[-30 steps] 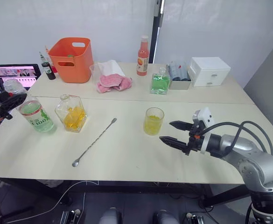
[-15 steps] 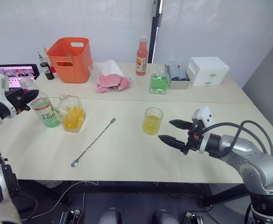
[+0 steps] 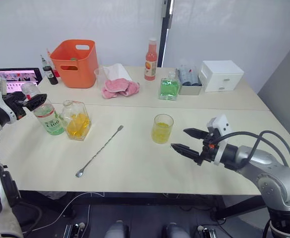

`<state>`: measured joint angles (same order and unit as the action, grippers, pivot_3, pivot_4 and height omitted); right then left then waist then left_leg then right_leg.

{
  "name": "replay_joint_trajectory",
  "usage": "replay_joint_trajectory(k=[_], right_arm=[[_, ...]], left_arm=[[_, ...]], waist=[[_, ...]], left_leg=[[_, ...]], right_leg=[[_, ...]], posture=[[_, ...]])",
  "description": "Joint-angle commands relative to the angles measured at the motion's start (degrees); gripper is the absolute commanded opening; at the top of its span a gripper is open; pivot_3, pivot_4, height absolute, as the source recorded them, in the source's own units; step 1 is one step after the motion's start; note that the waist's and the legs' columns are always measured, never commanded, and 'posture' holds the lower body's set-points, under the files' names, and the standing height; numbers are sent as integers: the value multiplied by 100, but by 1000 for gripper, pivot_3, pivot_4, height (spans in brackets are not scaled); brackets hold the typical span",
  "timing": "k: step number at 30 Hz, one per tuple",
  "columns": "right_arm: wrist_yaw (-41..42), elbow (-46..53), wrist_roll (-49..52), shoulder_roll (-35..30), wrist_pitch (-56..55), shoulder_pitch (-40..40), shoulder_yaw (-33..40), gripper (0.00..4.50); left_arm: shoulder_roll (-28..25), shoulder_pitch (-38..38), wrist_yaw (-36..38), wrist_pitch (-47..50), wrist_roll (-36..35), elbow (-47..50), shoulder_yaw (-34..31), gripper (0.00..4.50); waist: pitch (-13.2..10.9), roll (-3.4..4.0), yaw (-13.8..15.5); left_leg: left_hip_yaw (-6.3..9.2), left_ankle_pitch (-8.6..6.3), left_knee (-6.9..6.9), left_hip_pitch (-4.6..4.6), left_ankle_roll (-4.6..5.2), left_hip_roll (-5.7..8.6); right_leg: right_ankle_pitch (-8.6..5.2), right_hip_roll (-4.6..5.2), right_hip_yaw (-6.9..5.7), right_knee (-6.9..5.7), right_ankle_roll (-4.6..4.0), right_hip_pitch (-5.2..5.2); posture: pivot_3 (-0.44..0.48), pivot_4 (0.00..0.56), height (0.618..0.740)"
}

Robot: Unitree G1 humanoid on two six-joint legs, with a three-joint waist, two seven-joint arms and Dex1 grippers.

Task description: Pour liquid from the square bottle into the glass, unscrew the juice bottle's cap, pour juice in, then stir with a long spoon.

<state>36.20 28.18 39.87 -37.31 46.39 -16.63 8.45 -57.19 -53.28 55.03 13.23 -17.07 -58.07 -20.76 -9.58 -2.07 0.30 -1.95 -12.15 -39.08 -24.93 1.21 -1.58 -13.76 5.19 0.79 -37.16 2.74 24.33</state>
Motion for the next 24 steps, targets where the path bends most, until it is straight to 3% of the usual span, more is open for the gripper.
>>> replay_joint_trajectory(k=[1, 9, 12, 16, 24], right_arm=[[-7, 134, 182, -150, 9, 82, 427, 4500], [-305, -61, 53, -343, -81, 873, 1313, 4500], [-312, -95, -122, -348, -264, 1483, 1732, 4500], [-273, -123, -325, -290, -556, 2213, 2230, 4500], [-384, -319, -629, -6, -1199, 3083, 3119, 4500]], left_arm=[[-331, 287, 406, 253, -338, 406, -330, 4477], [-812, 1897, 855, 960, -839, 1303, -1052, 4477], [-913, 2914, 1337, 675, -886, 1533, -1401, 4477], [-615, 4032, 1622, 251, -1130, 1851, -1996, 4477], [179, 5603, 1134, 72, -1291, 3081, -2643, 4477]], waist=[[0, 0, -19], [0, 0, -32], [0, 0, -18], [1, 3, -17], [8, -5, 7]], left_leg=[[0, 0, 1, 0, 0, -2], [0, 0, 6, 1, 0, -14], [-2, 0, 6, 5, 0, -14], [-25, -2, 27, 26, -2, -16], [-30, -6, 26, 53, -10, -35]], right_leg=[[0, -1, 0, 0, 0, 1], [0, 2, 0, 3, -1, 0], [-1, 6, 1, 4, -1, -3], [-6, 21, 3, 10, -10, -5], [-6, 21, 9, 10, -20, -17]], posture=[[0, 150, 715], [0, 150, 715], [0, 150, 715], [0, 150, 715], [0, 150, 715]])
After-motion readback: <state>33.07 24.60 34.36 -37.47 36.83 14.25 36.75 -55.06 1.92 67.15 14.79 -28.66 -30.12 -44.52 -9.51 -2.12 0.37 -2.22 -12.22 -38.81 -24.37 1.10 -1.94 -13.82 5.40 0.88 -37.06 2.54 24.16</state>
